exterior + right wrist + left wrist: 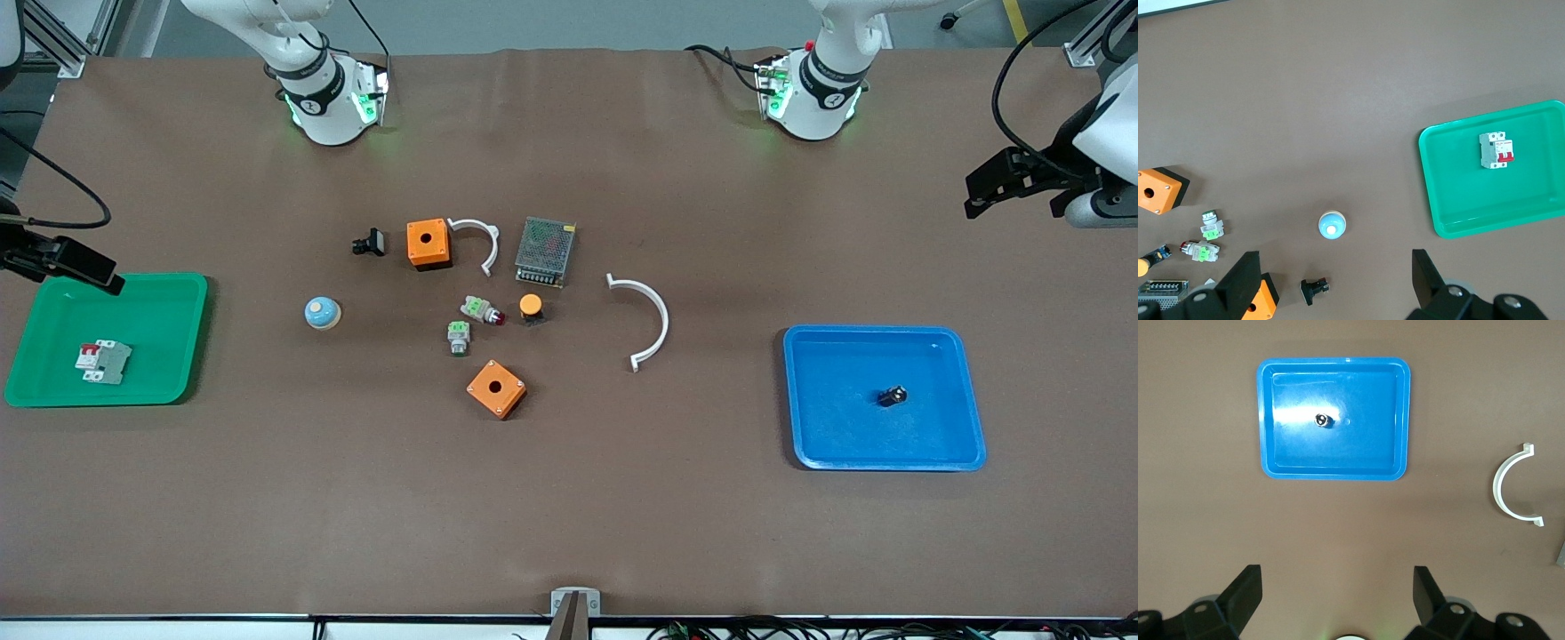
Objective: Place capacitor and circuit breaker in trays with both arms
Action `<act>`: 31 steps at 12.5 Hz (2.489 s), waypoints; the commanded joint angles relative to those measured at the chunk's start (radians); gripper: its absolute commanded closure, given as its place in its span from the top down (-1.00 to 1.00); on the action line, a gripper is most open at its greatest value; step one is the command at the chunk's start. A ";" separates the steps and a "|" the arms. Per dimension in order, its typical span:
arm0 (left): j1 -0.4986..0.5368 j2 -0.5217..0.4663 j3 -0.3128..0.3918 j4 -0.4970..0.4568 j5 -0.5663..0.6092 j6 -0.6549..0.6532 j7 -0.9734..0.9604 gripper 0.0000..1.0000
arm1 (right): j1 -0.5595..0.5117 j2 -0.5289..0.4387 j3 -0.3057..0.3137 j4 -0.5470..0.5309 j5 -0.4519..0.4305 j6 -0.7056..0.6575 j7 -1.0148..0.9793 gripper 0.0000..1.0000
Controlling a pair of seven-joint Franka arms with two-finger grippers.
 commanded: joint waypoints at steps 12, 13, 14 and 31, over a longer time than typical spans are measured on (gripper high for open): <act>-0.030 -0.051 0.003 -0.024 -0.016 -0.009 -0.002 1.00 | -0.050 0.001 0.009 0.070 0.049 -0.069 -0.015 1.00; -0.028 -0.051 0.004 -0.024 -0.016 -0.012 0.001 1.00 | -0.052 0.001 0.009 0.070 0.049 -0.069 -0.015 1.00; -0.028 -0.050 0.007 -0.023 -0.016 -0.018 0.002 1.00 | -0.052 0.001 0.009 0.070 0.049 -0.069 -0.017 1.00; -0.033 -0.020 0.007 0.013 0.000 -0.024 -0.001 1.00 | -0.041 0.001 0.015 0.070 0.023 -0.068 -0.020 1.00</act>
